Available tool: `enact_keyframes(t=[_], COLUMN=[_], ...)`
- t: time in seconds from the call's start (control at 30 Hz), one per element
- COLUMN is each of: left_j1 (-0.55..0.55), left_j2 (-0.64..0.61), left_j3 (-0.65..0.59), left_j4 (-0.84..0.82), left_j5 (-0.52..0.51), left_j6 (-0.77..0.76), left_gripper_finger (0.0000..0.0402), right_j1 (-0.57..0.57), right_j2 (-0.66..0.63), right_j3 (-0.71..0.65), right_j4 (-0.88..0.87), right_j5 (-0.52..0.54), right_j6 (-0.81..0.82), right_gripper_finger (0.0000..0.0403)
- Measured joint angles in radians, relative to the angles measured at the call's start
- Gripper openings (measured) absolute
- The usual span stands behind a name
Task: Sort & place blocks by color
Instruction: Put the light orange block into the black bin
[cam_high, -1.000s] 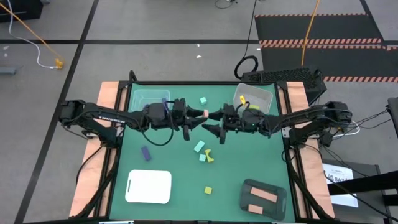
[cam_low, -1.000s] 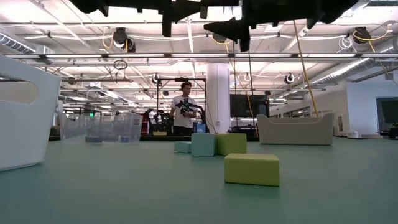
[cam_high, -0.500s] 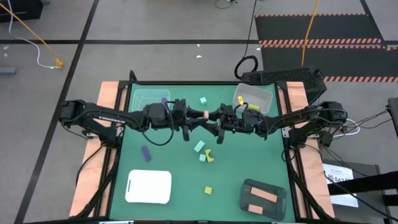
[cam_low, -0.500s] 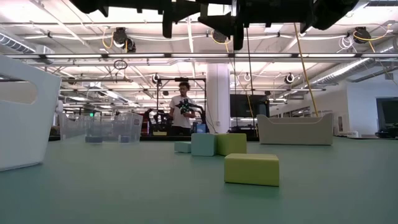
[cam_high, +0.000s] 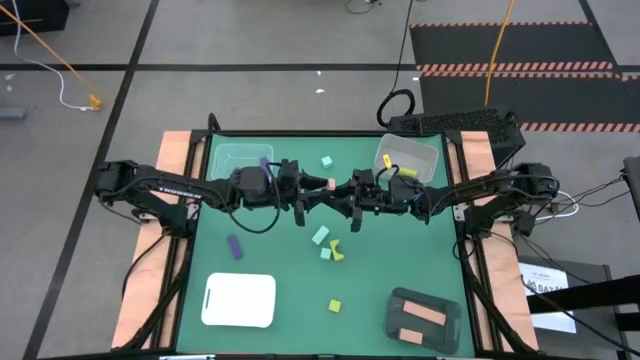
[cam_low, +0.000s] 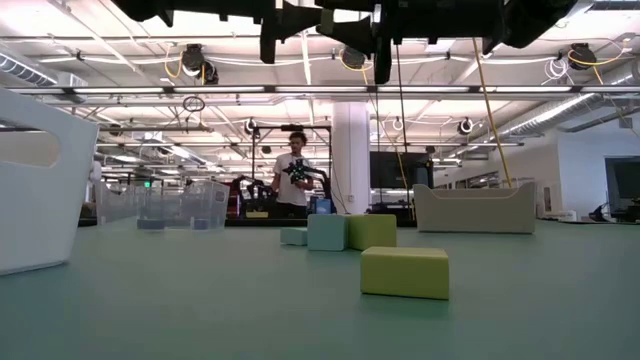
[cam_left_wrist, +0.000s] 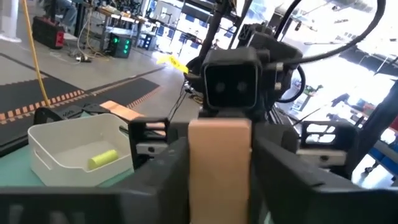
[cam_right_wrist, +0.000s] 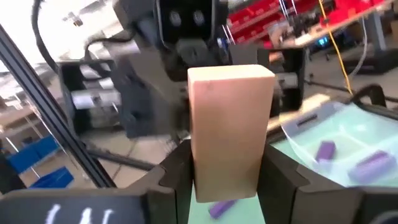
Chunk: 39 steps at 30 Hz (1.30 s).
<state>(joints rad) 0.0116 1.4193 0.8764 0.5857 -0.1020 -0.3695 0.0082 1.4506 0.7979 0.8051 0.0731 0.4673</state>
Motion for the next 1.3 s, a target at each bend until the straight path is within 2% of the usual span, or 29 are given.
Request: enact_keyframes(t=[0.1,0.2,0.4,0.53,0.63,0.83,0.93,1.17,1.3], left_j1=[0.001,0.001,0.001,0.000,0.000,-0.001,-0.007,-0.014,-0.013], left_j2=[0.000,0.000,0.000,0.000,0.000,0.000,0.000,0.000,0.000], left_j3=[0.000,0.000,0.000,0.000,0.000,0.000,0.000,0.000,0.000], left_j4=[0.003,-0.017,-0.166,-0.321,-0.443,-0.671,-0.752,-0.798,-0.799], left_j5=[-0.003,-0.003,-0.003,-0.004,-0.004,-0.004,-0.005,-0.004,-0.004], left_j6=[-0.001,-0.008,-0.080,-0.149,-0.203,-0.309,-0.348,-0.365,-0.373], left_gripper_finger=[0.0240,0.0285,0.0324,0.0325,0.0318,0.0296,0.0284,0.0266,0.0259], right_j1=[-0.003,-0.016,-0.034,-0.035,-0.028,0.033,0.067,0.099,0.099], right_j2=[-0.027,-0.072,-0.201,-0.281,-0.320,-0.330,-0.332,-0.331,-0.333], right_j3=[0.000,0.000,0.000,0.000,0.000,0.000,0.000,0.000,0.000], right_j4=[-0.096,-0.227,-0.432,-0.503,-0.460,-0.207,-0.117,-0.113,-0.230], right_j5=[0.000,0.002,0.016,0.083,0.075,-0.051,-0.056,-0.050,-0.067], right_j6=[-0.001,-0.003,-0.056,-0.117,-0.171,-0.292,-0.336,-0.343,-0.213], right_gripper_finger=[0.0116,0.0116,0.0116,0.0116,0.0116,0.0116,0.0116,0.0116,0.0116])
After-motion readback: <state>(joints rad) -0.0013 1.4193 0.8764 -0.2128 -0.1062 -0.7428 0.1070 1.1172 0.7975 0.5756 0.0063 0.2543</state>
